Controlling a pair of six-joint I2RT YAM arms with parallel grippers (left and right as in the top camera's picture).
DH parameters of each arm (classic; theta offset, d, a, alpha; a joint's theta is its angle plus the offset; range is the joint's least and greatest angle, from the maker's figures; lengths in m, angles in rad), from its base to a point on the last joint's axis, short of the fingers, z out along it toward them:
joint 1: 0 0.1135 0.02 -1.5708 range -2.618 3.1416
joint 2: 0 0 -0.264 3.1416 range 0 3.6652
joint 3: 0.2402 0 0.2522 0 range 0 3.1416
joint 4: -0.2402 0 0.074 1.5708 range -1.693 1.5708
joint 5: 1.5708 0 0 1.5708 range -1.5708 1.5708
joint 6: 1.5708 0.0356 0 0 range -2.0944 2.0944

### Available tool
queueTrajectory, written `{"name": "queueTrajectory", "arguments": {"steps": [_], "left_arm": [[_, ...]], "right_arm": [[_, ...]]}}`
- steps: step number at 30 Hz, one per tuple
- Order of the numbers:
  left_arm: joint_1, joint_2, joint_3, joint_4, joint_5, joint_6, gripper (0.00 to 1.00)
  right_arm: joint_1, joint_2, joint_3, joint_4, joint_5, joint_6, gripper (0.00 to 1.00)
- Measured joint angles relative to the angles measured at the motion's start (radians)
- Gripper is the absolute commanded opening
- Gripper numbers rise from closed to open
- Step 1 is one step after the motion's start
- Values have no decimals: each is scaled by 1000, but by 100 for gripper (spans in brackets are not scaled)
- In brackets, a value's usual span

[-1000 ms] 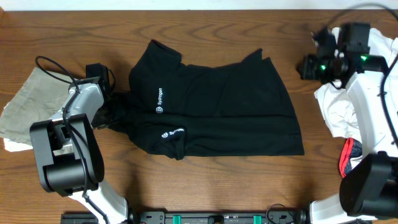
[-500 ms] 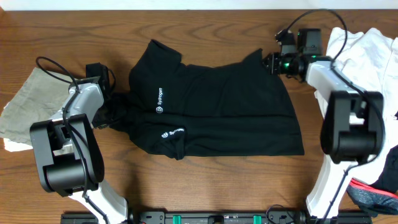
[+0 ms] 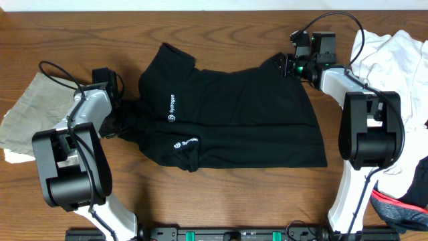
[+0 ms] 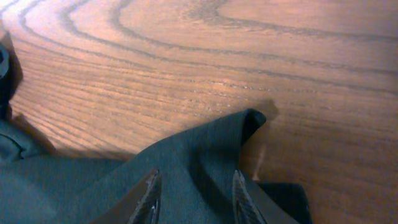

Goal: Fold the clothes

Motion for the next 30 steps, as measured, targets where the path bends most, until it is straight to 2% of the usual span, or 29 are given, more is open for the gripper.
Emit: {"name": "queueTrajectory", "arguments": {"steps": [6,8,9,10,11,17,22,26,29,30], "left_arm": [[0,0,0,0,0,0,15],[0,0,0,0,0,0,15],[0,0,0,0,0,0,15],[0,0,0,0,0,0,15],[0,0,0,0,0,0,15],[0,0,0,0,0,0,15],[0,0,0,0,2,0,15],[0,0,0,0,3,0,15],[0,0,0,0,6,0,15],[0,0,0,0,10,0,15]], "right_arm": [[2,23,0,21,5,3,43],[2,37,0,27,6,8,41],[2,42,0,38,1,8,29],[2,44,2,43,3,5,9],[2,46,2,42,2,10,1],[-8,55,43,-33,15,24,1],[-70,55,202,-202,42,26,1],[-140,50,331,-262,71,26,1],[-178,39,357,-282,98,29,9],[-186,38,358,-294,112,26,18]]}}
